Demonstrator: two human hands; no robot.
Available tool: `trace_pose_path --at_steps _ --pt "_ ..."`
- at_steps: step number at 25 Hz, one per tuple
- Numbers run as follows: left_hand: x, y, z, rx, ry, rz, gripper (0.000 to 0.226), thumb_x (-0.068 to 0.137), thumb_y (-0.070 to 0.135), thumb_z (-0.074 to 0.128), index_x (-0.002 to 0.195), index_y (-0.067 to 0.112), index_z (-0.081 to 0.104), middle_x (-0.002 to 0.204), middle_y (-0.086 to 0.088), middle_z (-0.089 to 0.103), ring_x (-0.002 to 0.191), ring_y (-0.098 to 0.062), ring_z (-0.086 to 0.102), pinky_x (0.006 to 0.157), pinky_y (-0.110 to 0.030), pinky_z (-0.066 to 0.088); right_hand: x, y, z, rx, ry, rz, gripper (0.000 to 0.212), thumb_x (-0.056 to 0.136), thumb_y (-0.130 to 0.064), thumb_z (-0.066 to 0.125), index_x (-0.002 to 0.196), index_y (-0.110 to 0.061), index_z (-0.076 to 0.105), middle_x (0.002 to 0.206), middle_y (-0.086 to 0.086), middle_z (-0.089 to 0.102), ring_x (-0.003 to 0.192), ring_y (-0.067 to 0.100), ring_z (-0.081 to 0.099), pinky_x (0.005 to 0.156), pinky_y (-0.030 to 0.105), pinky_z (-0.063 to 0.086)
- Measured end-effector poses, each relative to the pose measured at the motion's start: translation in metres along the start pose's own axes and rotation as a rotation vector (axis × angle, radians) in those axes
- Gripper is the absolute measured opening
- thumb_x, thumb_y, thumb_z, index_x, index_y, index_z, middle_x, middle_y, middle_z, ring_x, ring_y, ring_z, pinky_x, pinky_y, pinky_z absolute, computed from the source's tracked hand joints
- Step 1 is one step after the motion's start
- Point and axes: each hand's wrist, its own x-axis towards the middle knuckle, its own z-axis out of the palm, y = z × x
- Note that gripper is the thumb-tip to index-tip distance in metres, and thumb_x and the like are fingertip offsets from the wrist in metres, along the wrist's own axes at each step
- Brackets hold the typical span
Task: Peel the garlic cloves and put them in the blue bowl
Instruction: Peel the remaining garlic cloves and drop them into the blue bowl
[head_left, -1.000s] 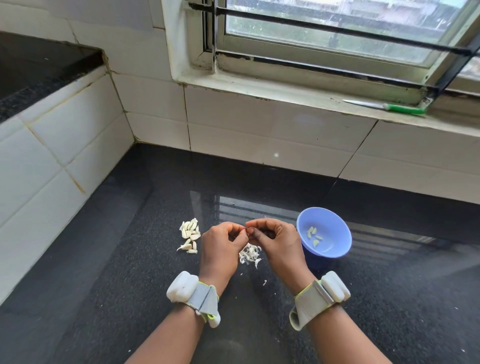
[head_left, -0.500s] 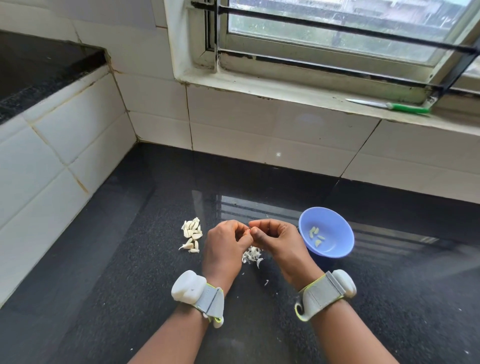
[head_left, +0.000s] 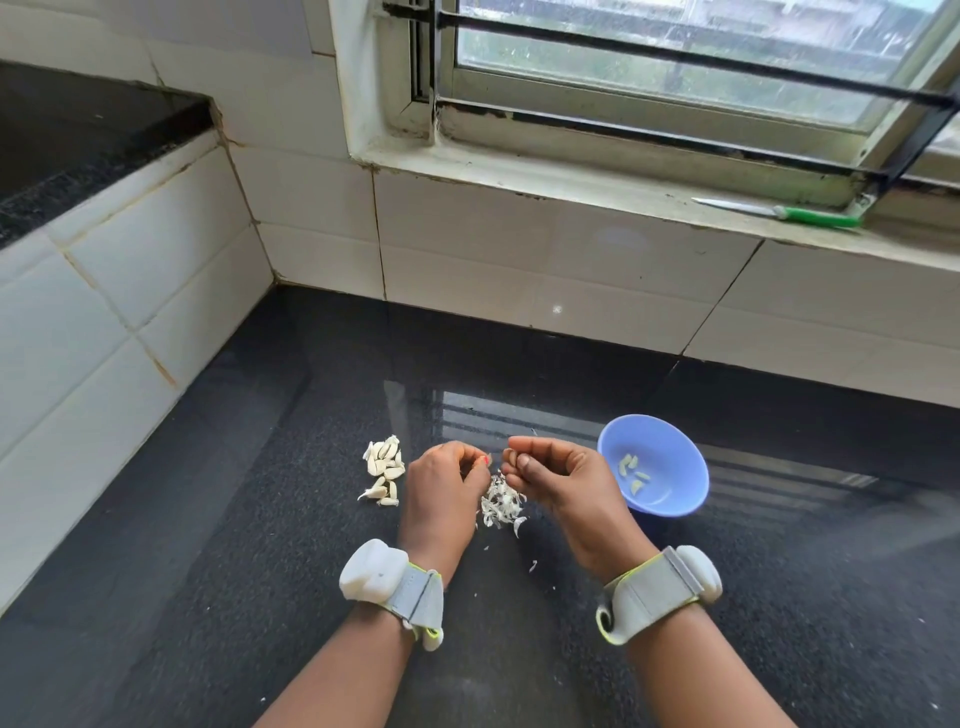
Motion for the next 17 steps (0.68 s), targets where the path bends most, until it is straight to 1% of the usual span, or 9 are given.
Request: trace_pose_path --at_steps 2,3,6,8,11,13,15,17 --pt "-0.001 0.001 0.001 0.035 -0.016 0.03 0.021 0.092 0.025 0.056 0.09 0.012 0.071 0.086 -0.003 0.069 0.081 -0.02 0.062 0.074 -0.036 0.048 -0.001 -0.002 -0.001 0.077 0.005 0.031 0.017 0.089 0.006 0.06 0.1 -0.002 0.069 0.089 0.012 0.074 0.082 0.019 0.071 0.071 0.022 0.057" --pt "-0.001 0.001 0.001 0.027 -0.015 0.04 0.021 0.092 0.026 0.057 0.089 0.012 0.072 0.085 -0.002 0.069 0.08 -0.019 0.062 0.074 -0.036 0.048 -0.001 -0.003 -0.002 0.108 0.018 0.039 0.016 0.088 0.007 0.06 0.099 -0.001 0.068 0.087 0.012 0.073 0.081 0.019 0.071 0.07 0.023 0.057" --pt "0.0 0.004 -0.001 -0.051 0.012 0.036 0.008 0.083 0.026 0.07 0.08 0.019 0.071 0.078 0.006 0.069 0.071 -0.008 0.062 0.068 -0.029 0.052 -0.002 -0.006 -0.002 0.153 0.048 0.04 0.013 0.086 0.006 0.063 0.097 0.001 0.067 0.083 0.013 0.073 0.079 0.022 0.072 0.068 0.024 0.058" --pt "0.0 0.007 -0.003 -0.118 0.002 0.033 0.003 0.081 0.021 0.073 0.08 0.022 0.07 0.076 0.009 0.068 0.069 -0.002 0.062 0.067 -0.024 0.053 -0.003 -0.006 -0.003 0.155 0.059 0.038 0.013 0.085 0.005 0.063 0.097 0.002 0.067 0.082 0.013 0.073 0.078 0.021 0.072 0.068 0.024 0.057" --pt "-0.002 0.011 -0.003 -0.19 -0.024 0.074 0.006 0.084 0.022 0.07 0.088 0.021 0.074 0.08 0.01 0.071 0.071 0.0 0.064 0.068 -0.019 0.052 -0.004 -0.007 -0.003 0.084 0.068 0.01 0.012 0.085 0.004 0.065 0.097 0.001 0.068 0.083 0.014 0.074 0.079 0.021 0.071 0.069 0.024 0.057" --pt "-0.002 0.012 -0.001 -0.165 -0.033 0.098 0.008 0.084 0.026 0.07 0.088 0.022 0.075 0.081 0.009 0.071 0.072 -0.002 0.064 0.069 -0.02 0.051 -0.005 -0.007 -0.001 0.006 0.07 -0.029 0.012 0.084 0.002 0.068 0.097 0.0 0.069 0.084 0.013 0.074 0.08 0.02 0.071 0.07 0.023 0.056" --pt "-0.003 0.012 0.0 -0.117 -0.029 0.107 0.008 0.083 0.026 0.07 0.087 0.022 0.075 0.082 0.008 0.071 0.071 -0.003 0.063 0.068 -0.018 0.049 -0.006 -0.008 0.001 -0.076 0.065 -0.069 0.012 0.083 0.0 0.071 0.095 -0.003 0.071 0.083 0.012 0.075 0.078 0.017 0.071 0.069 0.022 0.056" --pt "-0.003 0.014 0.0 -0.094 -0.021 0.111 0.009 0.082 0.025 0.069 0.087 0.02 0.075 0.082 0.006 0.071 0.071 -0.005 0.062 0.067 -0.019 0.048 -0.006 -0.01 0.002 -0.151 0.066 -0.108 0.012 0.081 -0.003 0.074 0.092 -0.005 0.072 0.082 0.012 0.075 0.076 0.016 0.072 0.067 0.021 0.055"
